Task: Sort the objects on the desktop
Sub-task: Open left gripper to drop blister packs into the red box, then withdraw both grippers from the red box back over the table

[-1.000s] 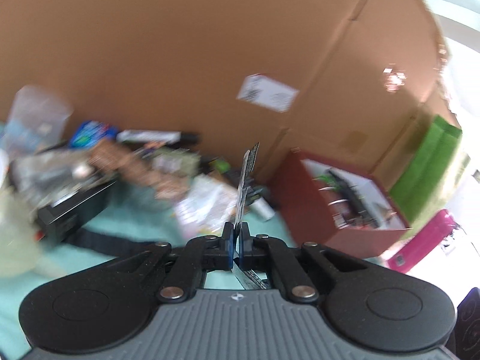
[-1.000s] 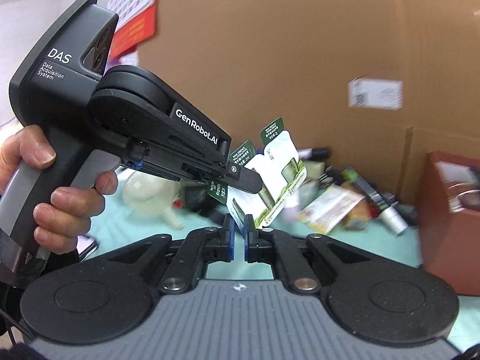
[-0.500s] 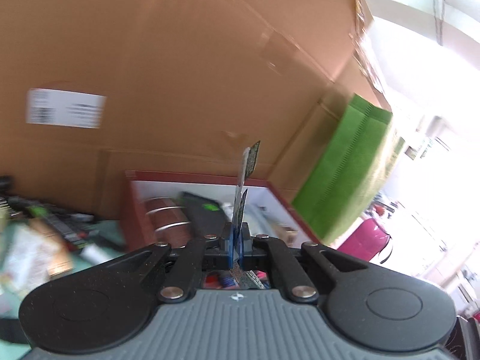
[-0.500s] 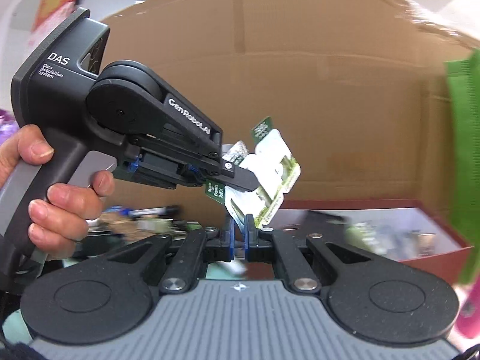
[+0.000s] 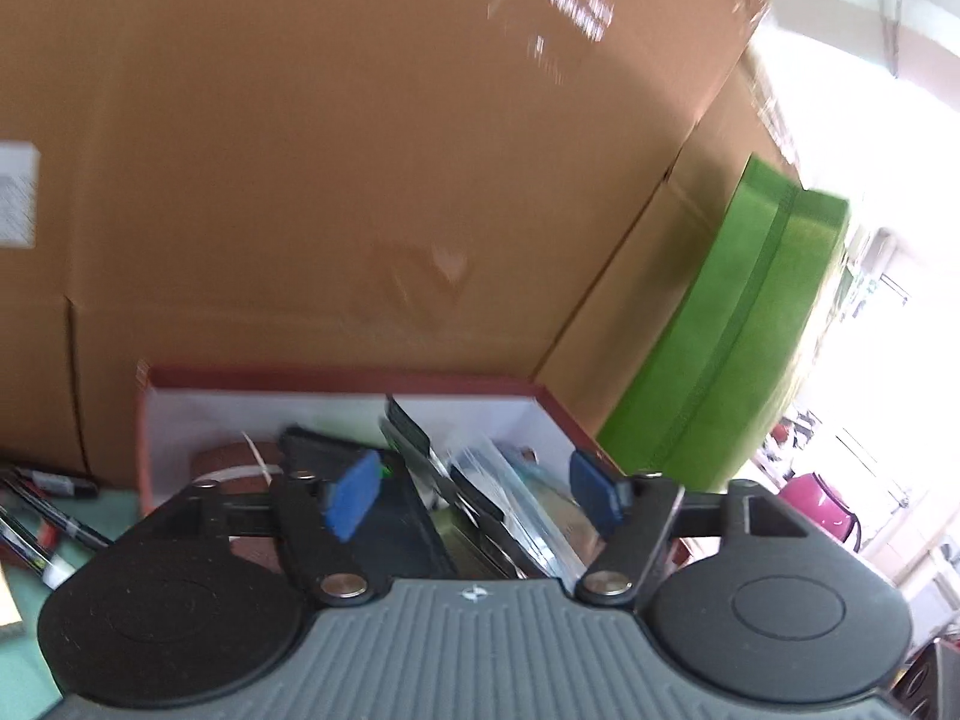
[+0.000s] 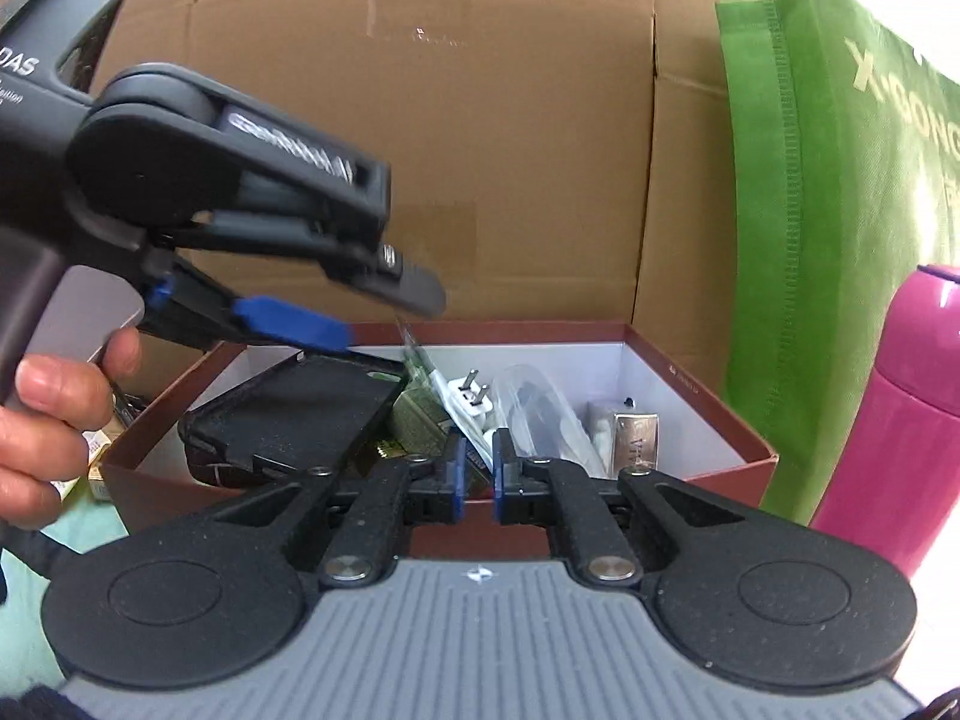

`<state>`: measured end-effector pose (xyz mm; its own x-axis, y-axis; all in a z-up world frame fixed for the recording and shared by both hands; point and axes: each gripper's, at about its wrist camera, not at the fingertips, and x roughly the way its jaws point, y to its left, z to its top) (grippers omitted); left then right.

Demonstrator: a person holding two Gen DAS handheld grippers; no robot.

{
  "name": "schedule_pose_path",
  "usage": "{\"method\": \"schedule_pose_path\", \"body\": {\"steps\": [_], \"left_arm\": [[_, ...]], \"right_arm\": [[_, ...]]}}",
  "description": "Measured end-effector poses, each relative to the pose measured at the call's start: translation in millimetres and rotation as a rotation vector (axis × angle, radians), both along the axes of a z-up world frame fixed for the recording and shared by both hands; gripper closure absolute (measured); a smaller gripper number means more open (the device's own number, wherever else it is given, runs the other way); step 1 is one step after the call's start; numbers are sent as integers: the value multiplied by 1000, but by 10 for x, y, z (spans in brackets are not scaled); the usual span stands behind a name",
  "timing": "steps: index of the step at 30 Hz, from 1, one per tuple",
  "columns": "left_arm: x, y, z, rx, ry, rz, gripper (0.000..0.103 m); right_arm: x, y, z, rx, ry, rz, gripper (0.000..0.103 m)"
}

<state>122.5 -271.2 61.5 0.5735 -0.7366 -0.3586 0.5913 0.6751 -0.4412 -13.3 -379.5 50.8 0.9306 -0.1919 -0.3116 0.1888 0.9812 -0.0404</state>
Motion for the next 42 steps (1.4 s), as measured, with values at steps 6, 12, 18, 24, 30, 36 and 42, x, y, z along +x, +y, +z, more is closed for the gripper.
{"method": "schedule_pose_path", "body": {"steps": [6,12,18,24,30,36,42], "left_arm": [[-78,184,72,-3,-19,25,9],[-250,370,62,1,-34,43,6],[-502,552,58,23,-84,84,1],[-716,773,-1,90,-89,167,0],[-784,994,-160,229,10,315,0],[-841,1288,-299,250,55,371,0],[-882,1612,-424,247,85,400,0]], "right_arm": [[-101,96,-1,15,-24,13,56],[-246,207,92,19,-65,29,50],[-344,335,180,44,-72,55,39],[-459,543,166,65,-66,106,16],[-532,779,89,70,-29,154,10],[-553,1037,12,54,14,213,10],[-522,1280,-34,43,41,268,10]]}}
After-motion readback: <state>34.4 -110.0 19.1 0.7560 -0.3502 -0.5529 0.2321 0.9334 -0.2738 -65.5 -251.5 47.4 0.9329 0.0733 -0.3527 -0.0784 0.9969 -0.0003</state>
